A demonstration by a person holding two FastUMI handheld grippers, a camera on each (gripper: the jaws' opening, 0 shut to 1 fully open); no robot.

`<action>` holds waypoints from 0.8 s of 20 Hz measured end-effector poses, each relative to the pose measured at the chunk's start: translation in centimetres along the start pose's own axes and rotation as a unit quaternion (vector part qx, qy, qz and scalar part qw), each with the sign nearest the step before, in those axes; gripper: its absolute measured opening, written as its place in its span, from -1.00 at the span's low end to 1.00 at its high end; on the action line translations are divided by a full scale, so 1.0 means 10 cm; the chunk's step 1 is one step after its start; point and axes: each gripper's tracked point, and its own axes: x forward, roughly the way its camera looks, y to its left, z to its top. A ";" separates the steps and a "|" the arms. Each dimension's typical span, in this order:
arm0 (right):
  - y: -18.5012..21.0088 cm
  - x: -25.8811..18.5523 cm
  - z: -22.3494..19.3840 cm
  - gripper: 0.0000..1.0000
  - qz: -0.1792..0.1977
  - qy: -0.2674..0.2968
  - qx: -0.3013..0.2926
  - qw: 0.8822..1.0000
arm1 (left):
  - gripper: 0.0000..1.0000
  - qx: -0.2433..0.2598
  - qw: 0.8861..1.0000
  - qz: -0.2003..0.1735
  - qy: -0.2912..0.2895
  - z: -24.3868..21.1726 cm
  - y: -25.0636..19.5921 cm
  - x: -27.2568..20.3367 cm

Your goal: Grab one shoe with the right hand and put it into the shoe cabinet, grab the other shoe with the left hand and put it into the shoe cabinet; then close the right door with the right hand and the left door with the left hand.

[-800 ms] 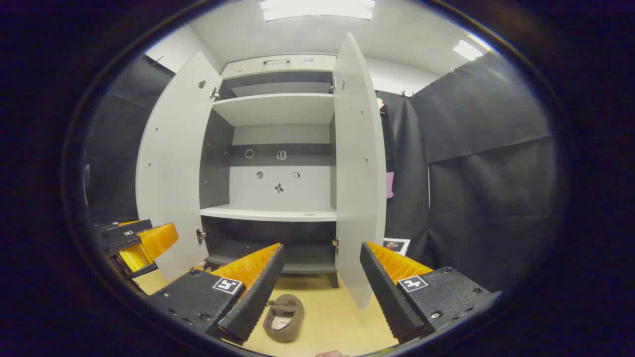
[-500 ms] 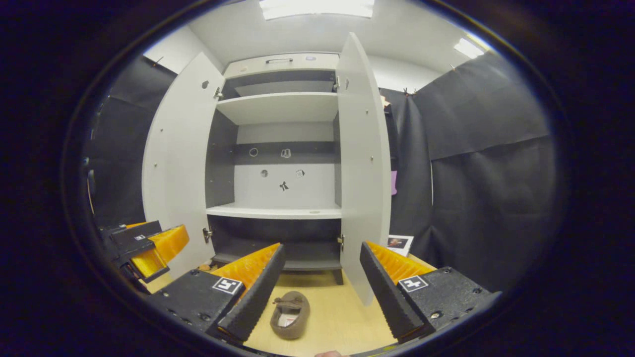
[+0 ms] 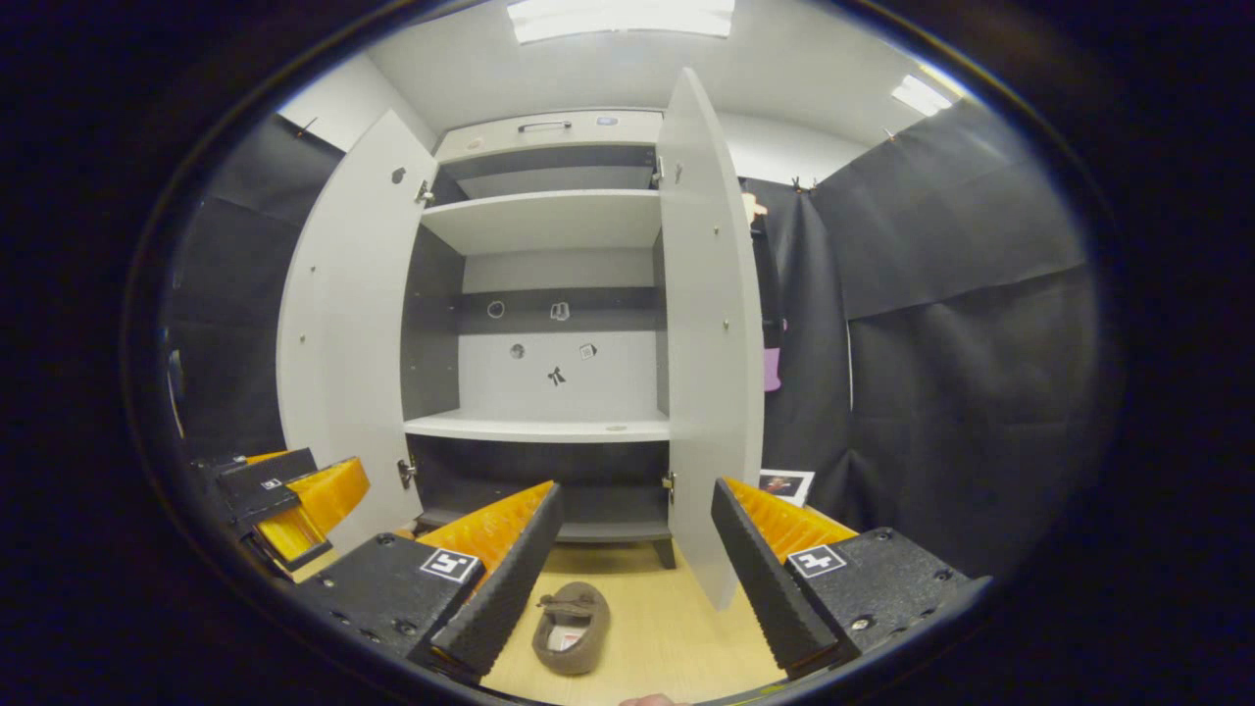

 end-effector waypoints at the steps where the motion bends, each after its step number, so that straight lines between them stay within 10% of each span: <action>1: 0.01 0.01 -0.02 0.98 0.002 0.003 0.000 1.000 | 0.89 0.001 1.000 0.001 -0.001 0.01 0.00 0.01; 16: 0.71 0.57 -0.92 0.93 0.128 0.147 -0.010 0.981 | 0.89 0.002 1.000 0.025 -0.001 0.02 0.21 -0.04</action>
